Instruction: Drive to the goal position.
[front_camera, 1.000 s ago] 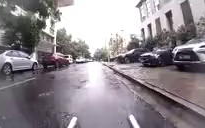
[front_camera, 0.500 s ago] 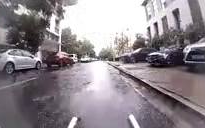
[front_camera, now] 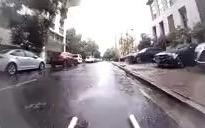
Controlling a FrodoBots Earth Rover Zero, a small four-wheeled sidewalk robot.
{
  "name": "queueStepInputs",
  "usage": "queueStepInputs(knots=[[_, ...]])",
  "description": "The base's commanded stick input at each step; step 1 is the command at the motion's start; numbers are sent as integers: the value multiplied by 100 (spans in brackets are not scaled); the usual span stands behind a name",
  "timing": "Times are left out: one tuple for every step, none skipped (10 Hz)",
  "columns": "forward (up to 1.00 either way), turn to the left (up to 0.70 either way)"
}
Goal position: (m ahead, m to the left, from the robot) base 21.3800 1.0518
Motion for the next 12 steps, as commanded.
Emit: queueStepInputs(knots=[[70,0],[70,0],[70,0],[70,0],[70,0],[70,0],[70,0],[70,-11],[70,-14],[70,-14],[70,-14],[70,-14]])
